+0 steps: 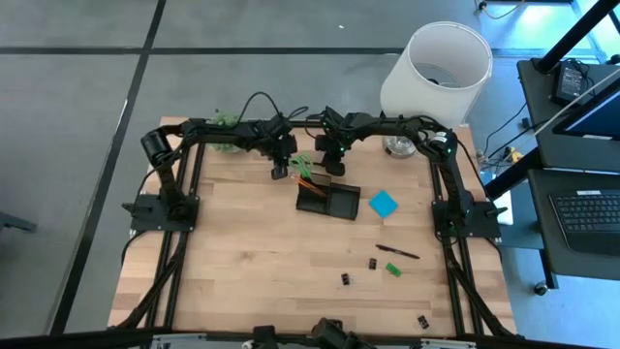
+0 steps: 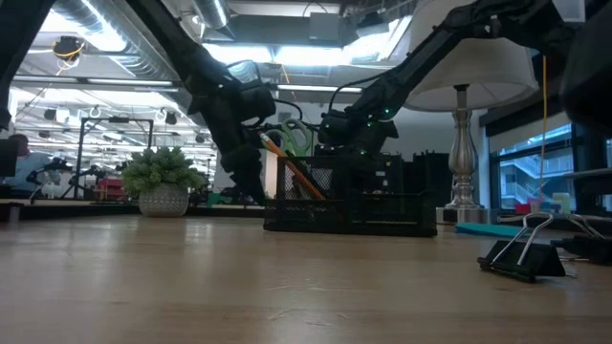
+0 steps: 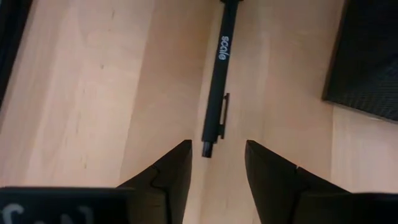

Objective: Pick and place office supplies into organizer
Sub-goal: Put the top black pen into the black organizer

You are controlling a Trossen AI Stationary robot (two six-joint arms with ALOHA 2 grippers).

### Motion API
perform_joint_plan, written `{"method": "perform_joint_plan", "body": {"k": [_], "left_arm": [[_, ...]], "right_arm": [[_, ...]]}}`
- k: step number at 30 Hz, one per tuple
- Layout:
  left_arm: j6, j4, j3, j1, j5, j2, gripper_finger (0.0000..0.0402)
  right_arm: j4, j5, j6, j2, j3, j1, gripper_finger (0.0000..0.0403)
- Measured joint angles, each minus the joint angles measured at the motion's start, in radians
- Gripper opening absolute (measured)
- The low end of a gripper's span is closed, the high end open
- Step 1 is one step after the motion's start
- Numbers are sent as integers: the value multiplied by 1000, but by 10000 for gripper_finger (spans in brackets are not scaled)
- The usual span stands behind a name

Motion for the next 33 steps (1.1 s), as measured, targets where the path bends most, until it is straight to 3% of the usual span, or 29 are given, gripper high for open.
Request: {"method": "perform_joint_plan", "body": {"k": [11,20,26,33], "left_arm": [[23,38,0,-10,-5,40,156],[18,46,0,-11,-82,55,143],[18,45,0,-12,-80,55,111],[19,39,0,-15,-75,55,43]], "right_arm": [[30,-30,26,3,-1,0,25],[32,-31,25,3,-1,0,25],[32,-31,25,2,0,0,25],[32,-29,25,2,0,0,36]]}}
